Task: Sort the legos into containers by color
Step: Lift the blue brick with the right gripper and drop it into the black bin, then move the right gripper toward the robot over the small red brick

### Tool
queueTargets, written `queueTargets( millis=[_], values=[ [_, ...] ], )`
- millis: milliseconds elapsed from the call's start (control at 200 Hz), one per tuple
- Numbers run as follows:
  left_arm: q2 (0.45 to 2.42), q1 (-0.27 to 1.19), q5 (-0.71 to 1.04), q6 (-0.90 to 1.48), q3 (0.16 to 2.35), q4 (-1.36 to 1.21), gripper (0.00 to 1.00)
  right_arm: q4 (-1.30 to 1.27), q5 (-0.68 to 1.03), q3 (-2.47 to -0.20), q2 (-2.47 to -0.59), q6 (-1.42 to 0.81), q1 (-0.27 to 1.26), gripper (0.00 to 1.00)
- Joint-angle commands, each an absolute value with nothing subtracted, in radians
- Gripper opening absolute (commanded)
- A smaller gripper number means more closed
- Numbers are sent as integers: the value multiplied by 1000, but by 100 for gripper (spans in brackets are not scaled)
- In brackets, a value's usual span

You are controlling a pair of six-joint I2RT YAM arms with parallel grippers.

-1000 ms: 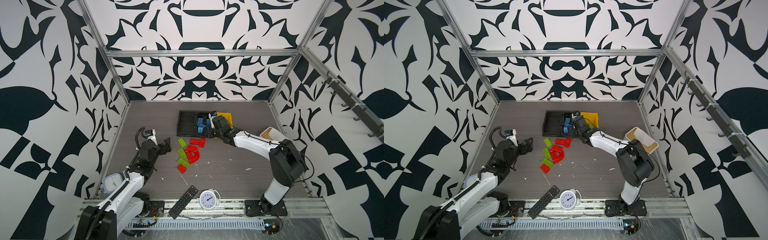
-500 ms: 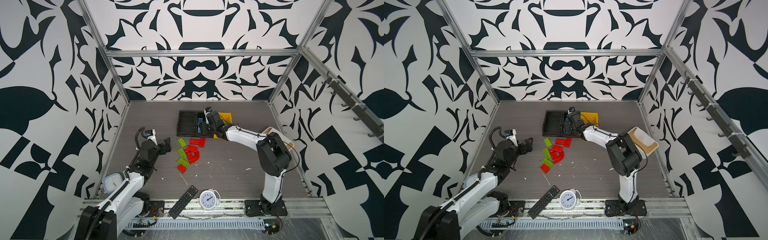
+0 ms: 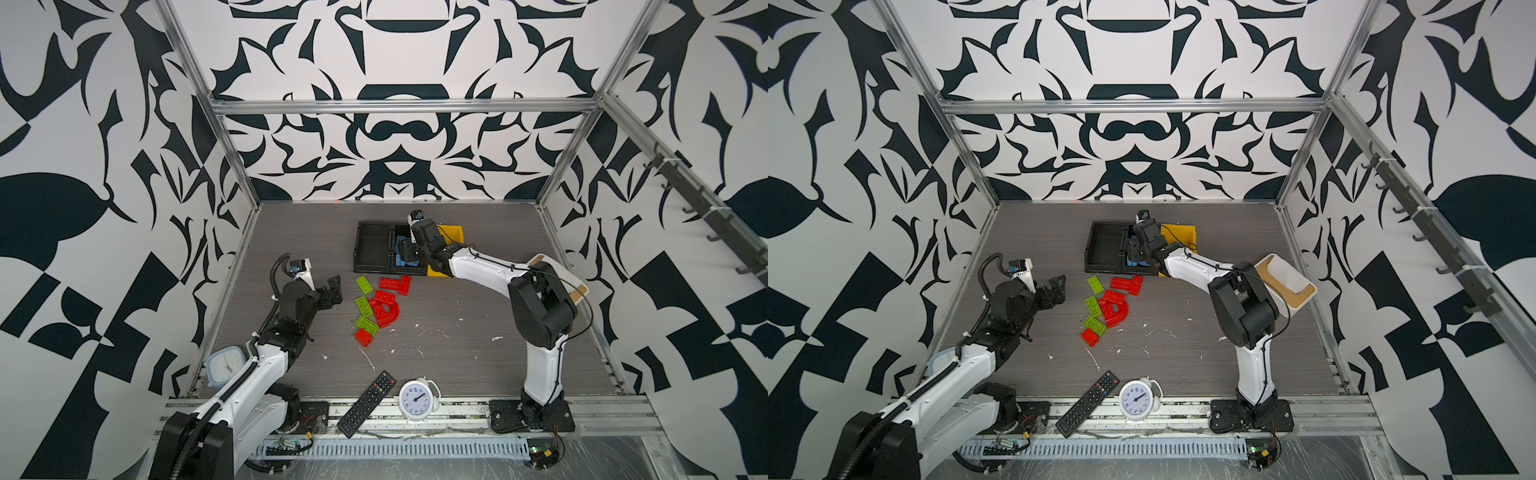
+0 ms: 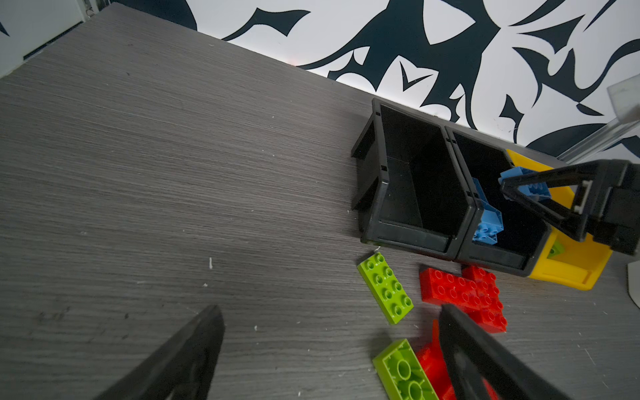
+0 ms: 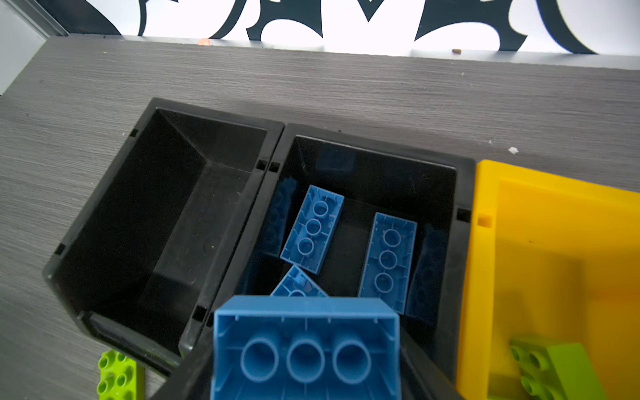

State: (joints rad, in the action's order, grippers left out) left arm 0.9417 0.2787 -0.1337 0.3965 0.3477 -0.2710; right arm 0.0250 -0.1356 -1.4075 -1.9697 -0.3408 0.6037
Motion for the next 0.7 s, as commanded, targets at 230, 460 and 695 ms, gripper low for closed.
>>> queueTargets(
  millis=[230, 460, 695],
  values=[
    [936, 275, -130, 410, 373, -288, 99, 31, -144, -1458, -1964, -347, 603, 83],
    [938, 275, -127, 410, 374, -287, 99, 34, -46, -1394, -1885, -313, 626, 79],
    [886, 275, -154, 419, 348, -302, 99, 159, 45, -1289, -1762, -202, 764, 65]
  ],
)
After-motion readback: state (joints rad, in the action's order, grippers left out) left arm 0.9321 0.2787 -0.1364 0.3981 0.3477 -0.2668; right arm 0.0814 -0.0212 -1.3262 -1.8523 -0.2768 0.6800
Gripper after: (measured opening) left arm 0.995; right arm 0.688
